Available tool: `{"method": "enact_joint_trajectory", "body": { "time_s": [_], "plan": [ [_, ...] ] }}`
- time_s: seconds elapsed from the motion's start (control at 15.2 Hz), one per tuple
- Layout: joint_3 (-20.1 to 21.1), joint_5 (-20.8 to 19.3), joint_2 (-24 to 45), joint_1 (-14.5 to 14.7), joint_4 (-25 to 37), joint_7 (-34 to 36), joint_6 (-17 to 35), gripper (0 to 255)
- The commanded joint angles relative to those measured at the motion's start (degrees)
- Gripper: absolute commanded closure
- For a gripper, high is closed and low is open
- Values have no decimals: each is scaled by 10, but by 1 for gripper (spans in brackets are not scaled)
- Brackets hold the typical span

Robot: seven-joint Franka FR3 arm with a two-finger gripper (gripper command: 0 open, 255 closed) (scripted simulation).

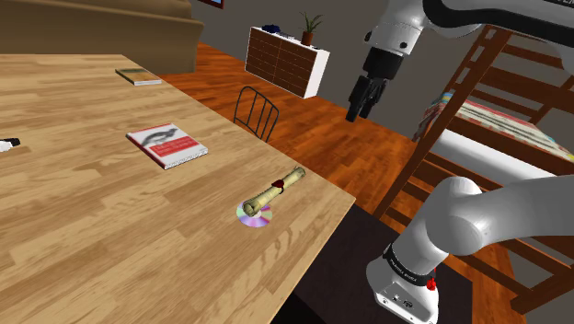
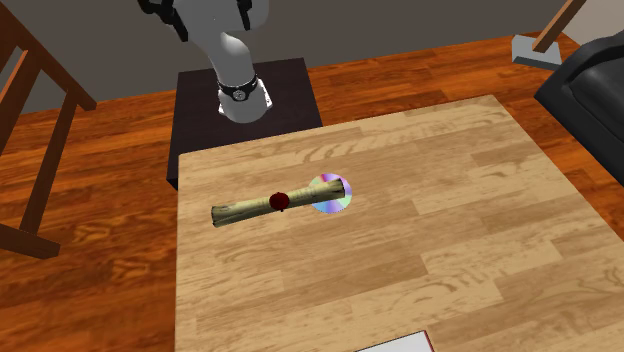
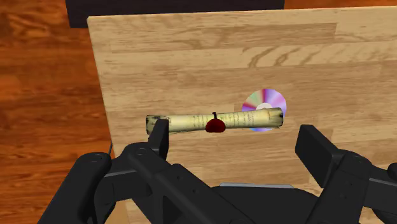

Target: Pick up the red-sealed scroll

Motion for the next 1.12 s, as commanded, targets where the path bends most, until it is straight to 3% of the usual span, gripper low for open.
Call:
{"method": "enact_joint_trajectory", "body": {
  "time_s": [0.0,0.53,1.06],
  "plan": [
    [0,0,0,0,0,0,0,0],
    [106,55,17,-48,-126,226,184,0],
    [228,83,129,-112,-178,461,383,0]
  ]
}}
